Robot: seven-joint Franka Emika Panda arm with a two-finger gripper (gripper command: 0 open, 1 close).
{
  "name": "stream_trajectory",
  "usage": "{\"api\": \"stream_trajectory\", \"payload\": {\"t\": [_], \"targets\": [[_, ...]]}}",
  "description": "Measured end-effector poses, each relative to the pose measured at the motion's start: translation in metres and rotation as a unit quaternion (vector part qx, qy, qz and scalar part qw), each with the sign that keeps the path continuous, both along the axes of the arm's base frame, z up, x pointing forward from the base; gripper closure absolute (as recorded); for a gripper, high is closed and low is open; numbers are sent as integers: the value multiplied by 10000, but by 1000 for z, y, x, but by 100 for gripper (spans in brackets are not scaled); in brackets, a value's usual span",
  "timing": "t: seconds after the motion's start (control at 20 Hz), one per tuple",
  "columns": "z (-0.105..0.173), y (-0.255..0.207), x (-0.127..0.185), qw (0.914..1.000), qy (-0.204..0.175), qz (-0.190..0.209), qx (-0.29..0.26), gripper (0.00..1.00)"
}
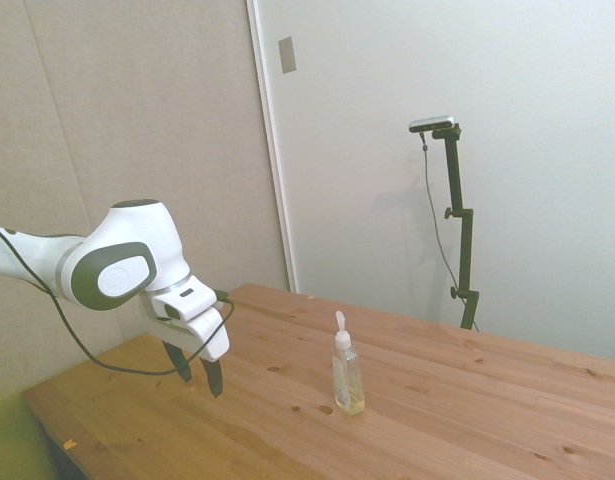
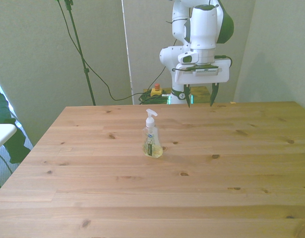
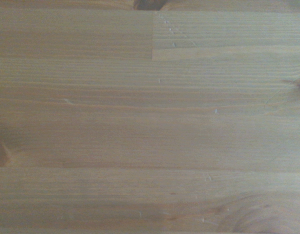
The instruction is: Knock down the sanitizer
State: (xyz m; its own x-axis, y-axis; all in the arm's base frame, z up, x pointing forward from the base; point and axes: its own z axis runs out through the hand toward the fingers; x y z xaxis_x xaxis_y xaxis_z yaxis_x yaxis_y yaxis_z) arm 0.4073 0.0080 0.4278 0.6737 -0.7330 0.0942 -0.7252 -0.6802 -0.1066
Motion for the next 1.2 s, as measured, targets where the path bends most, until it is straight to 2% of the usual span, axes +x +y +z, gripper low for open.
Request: {"api": "stream_trajectory", "payload": {"t": [0.2, 0.25, 0.7, 1.2], "targets": [[3, -16, 0, 9998, -28, -173, 40, 0], [4, -25, -1, 9996, -52, -273, 57, 100], [28, -80, 13, 9962, -405, -762, -108, 100], [26, -114, 59, 9919, -463, -1144, -294, 100]]}}
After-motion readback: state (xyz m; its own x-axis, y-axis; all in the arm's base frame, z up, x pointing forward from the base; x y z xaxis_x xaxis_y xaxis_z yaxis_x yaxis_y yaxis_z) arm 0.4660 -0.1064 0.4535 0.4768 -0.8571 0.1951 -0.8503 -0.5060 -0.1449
